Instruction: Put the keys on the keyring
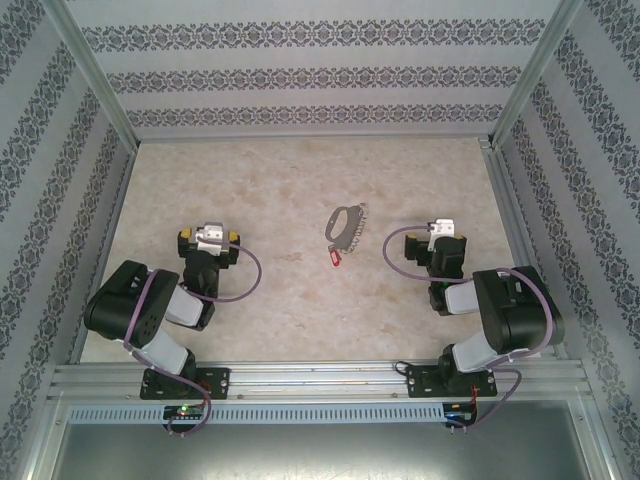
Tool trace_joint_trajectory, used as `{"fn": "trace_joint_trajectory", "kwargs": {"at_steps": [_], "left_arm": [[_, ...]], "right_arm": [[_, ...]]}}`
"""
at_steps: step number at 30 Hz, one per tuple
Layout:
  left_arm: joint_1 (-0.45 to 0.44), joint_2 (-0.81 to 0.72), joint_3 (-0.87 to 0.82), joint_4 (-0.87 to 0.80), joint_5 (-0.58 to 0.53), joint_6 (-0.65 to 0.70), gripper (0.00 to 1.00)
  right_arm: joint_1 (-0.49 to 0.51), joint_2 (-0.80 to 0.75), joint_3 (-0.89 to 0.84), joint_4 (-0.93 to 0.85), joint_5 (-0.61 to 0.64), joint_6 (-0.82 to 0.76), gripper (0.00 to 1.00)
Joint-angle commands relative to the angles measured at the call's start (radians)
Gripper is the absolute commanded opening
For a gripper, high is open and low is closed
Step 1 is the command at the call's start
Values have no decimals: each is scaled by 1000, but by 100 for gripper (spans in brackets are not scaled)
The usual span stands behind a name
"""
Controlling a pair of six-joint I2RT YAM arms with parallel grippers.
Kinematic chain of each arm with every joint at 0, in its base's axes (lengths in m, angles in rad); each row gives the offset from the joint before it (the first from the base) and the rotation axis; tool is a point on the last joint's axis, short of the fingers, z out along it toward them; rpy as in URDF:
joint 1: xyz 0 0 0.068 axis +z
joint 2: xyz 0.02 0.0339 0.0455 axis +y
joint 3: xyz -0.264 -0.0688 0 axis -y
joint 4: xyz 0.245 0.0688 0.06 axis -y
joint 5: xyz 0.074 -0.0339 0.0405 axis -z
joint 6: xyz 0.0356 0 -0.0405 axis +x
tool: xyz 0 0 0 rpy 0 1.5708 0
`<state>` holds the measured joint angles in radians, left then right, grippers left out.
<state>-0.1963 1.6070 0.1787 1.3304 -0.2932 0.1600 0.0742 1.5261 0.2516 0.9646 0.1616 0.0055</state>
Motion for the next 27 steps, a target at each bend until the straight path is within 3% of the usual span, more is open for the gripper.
{"fn": "trace_joint_trajectory", "kwargs": {"at_steps": [1, 6, 13, 15, 27], "left_arm": [[46, 40, -5, 88, 73, -49, 100], [66, 23, 39, -3, 107, -60, 100], [163, -28, 209, -409, 241, -144, 100], [200, -25, 223, -432, 305, -167, 100], [202, -25, 222, -432, 307, -167, 100]], "right_arm": [[-8, 0, 26, 136, -94, -25, 98], [-51, 6, 72, 62, -143, 15, 98], [-81, 3, 120, -12, -158, 50, 98], [-79, 3, 120, -13, -152, 51, 98], [-57, 1, 123, -20, -124, 29, 98]]}}
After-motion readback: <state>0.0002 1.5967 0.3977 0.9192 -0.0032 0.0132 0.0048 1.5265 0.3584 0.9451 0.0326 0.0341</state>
